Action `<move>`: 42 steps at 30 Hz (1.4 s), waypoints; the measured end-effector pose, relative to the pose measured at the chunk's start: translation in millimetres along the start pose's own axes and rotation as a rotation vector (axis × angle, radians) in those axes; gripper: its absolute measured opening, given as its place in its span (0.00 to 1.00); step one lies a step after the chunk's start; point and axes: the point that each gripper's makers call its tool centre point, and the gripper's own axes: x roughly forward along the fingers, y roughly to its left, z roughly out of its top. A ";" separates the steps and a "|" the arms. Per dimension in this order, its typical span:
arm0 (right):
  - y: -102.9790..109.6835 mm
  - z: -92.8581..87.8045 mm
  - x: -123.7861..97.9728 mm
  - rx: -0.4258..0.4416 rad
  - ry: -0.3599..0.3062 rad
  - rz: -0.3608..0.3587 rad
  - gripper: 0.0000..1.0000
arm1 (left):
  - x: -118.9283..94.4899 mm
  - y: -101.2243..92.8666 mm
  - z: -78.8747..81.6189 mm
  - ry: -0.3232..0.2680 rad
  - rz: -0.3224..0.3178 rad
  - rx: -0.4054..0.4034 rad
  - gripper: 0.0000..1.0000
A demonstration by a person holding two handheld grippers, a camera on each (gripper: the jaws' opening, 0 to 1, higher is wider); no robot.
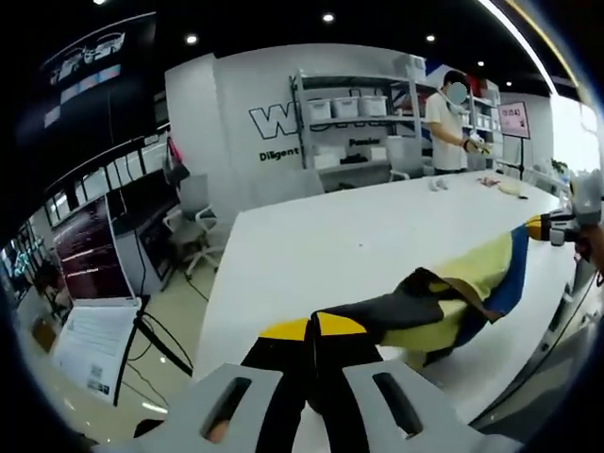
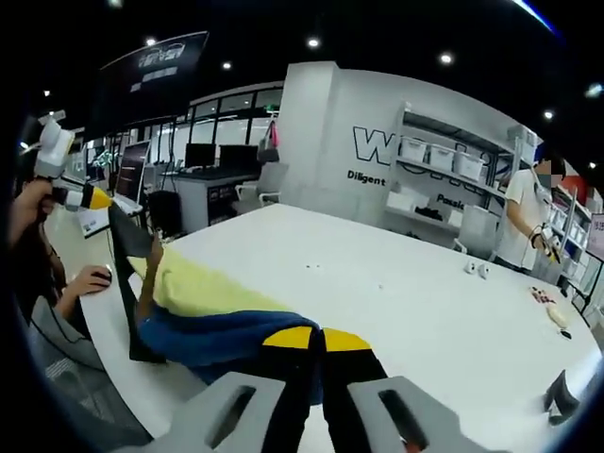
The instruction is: Fold the garment on the visible template until the final outline fits inside the template.
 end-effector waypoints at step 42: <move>-0.8 38.2 -18.0 0.005 0.052 0.133 0.00 | -5.5 12.3 40.2 -0.041 0.007 0.047 0.00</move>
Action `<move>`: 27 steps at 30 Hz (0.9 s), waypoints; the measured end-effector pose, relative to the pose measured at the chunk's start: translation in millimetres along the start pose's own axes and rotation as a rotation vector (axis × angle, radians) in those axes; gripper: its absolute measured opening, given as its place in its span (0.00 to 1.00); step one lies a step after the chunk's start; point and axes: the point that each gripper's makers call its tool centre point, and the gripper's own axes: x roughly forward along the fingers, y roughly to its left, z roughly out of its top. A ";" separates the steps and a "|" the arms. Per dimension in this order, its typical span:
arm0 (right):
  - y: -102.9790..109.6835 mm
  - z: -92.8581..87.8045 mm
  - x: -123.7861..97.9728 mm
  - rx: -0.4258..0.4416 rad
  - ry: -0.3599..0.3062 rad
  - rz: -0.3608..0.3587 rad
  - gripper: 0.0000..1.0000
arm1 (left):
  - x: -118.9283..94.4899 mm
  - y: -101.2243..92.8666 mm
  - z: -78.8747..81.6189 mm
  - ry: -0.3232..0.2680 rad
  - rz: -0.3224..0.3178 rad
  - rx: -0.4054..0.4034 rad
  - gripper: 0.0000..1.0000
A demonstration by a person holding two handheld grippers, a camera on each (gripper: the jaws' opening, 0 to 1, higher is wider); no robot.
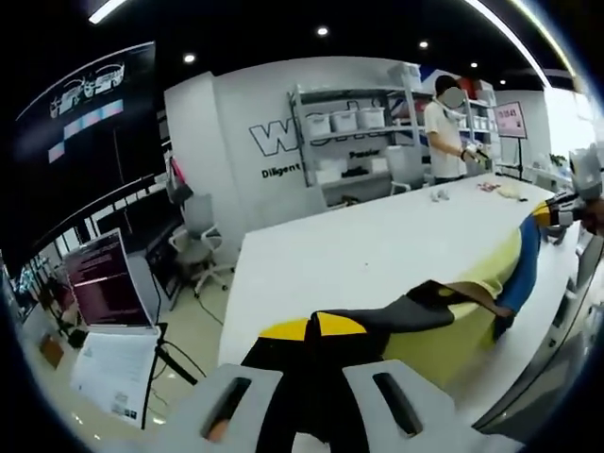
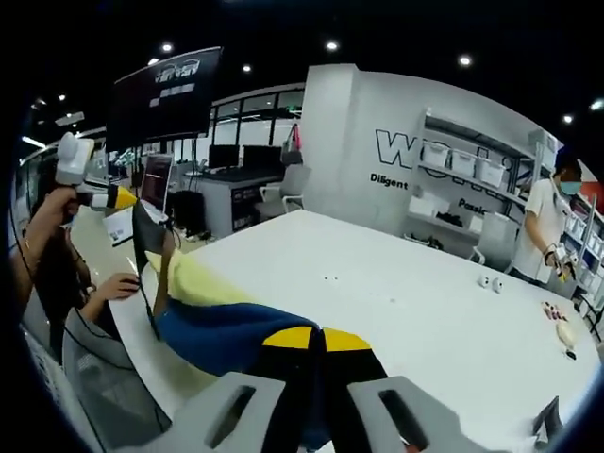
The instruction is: Fold the garment on the visible template until the final outline fits inside the template.
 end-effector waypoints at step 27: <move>-79.5 -118.7 187.6 0.219 0.234 0.070 0.00 | 193.2 -25.5 -60.7 0.164 -0.080 -0.010 0.00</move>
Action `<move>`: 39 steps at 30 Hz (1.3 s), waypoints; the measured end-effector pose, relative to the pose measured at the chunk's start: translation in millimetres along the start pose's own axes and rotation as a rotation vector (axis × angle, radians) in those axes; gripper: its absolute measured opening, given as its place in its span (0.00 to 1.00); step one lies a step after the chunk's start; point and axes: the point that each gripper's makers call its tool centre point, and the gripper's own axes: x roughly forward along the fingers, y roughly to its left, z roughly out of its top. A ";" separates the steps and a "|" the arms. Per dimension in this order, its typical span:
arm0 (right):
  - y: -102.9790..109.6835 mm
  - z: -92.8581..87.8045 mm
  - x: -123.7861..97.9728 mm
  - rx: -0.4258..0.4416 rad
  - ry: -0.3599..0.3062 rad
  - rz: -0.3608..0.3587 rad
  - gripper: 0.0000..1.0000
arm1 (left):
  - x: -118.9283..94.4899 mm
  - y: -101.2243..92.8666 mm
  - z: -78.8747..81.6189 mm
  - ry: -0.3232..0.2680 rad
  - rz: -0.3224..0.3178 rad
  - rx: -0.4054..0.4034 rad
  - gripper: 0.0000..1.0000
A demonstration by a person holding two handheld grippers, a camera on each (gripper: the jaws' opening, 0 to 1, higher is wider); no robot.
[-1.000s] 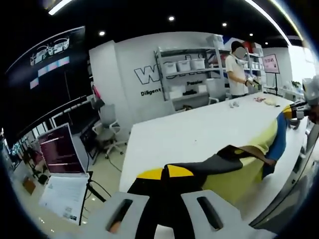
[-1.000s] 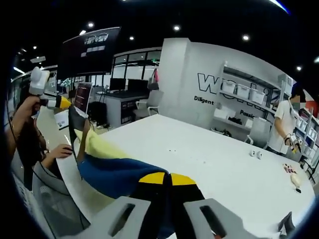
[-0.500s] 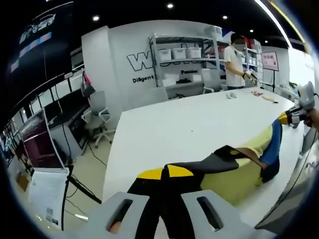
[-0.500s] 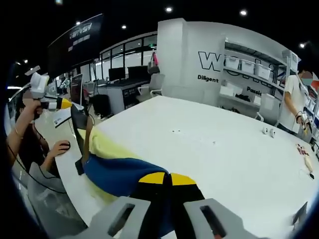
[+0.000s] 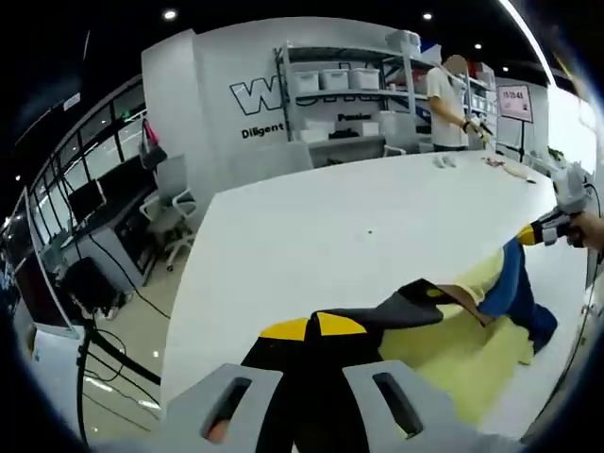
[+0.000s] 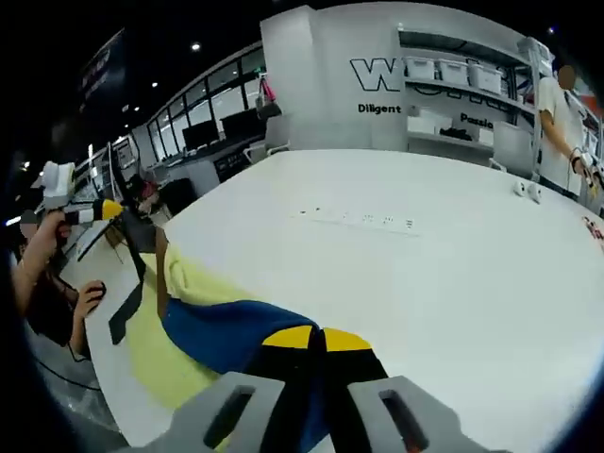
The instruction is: Fold the garment on the visible template until the final outline fits inside the template.
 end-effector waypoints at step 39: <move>98.0 -50.5 51.4 -0.367 -0.017 0.222 0.40 | 67.4 -28.0 -36.7 0.069 -0.131 0.000 0.42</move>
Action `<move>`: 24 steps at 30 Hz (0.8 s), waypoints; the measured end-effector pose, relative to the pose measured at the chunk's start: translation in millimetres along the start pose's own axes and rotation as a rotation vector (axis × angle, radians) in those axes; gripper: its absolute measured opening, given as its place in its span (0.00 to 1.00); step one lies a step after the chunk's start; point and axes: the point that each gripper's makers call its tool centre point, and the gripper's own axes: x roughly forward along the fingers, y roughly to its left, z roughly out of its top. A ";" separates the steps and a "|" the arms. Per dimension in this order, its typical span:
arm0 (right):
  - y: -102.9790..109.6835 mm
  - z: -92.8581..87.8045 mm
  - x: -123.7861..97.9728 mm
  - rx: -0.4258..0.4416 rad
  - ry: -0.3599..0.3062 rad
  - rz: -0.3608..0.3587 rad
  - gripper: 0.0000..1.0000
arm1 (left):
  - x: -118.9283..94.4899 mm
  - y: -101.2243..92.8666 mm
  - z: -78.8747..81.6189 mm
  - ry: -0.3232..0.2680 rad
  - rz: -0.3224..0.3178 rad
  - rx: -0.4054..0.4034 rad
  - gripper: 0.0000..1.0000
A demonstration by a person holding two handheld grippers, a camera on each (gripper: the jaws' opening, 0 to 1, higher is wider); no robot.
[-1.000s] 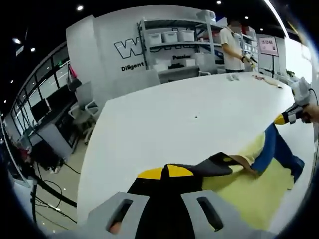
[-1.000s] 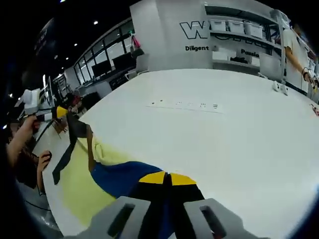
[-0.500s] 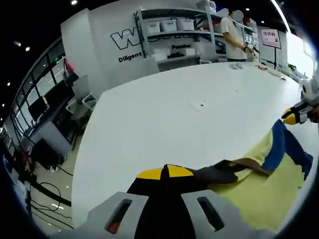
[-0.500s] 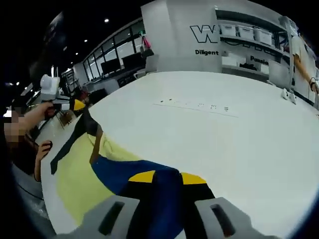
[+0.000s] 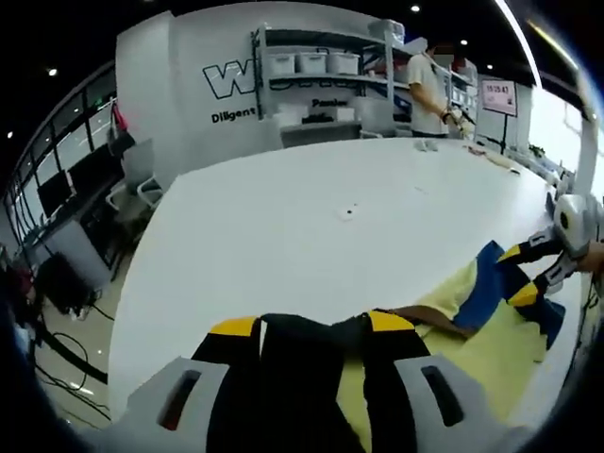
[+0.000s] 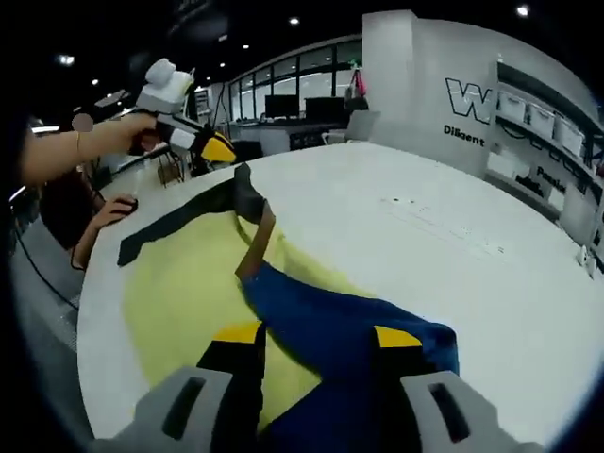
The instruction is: Fold the garment on the visible template until the final outline fits inside the template.
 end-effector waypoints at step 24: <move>7.7 -5.3 32.2 -0.187 0.083 -0.029 0.00 | -5.1 -38.9 -67.1 0.128 -0.026 -0.075 0.35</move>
